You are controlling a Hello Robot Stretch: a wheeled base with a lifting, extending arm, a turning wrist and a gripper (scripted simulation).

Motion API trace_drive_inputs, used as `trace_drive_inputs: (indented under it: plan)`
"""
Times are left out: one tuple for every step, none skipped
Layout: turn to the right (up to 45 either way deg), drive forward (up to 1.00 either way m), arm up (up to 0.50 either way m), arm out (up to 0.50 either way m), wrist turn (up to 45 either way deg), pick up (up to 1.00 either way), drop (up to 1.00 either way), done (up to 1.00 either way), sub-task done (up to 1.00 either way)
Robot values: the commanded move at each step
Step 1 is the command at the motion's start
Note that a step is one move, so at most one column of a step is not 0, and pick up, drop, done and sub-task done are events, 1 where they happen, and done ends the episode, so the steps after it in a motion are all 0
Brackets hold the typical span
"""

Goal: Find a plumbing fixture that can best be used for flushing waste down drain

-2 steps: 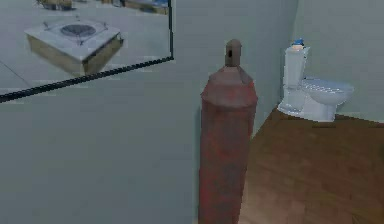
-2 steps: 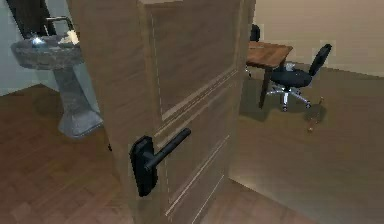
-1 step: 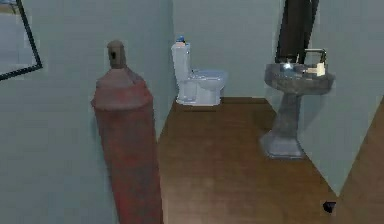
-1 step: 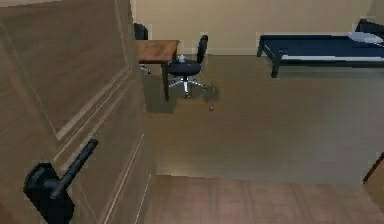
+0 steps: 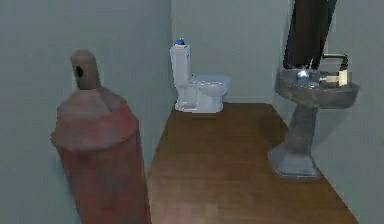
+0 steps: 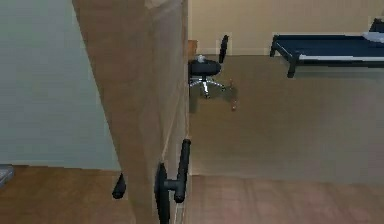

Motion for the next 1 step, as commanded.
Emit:
trace_drive_inputs:
  plan:
    - [3.0, 0.00, 0.00, 0.00, 0.0, 0.00, 0.00, 0.00, 0.00]
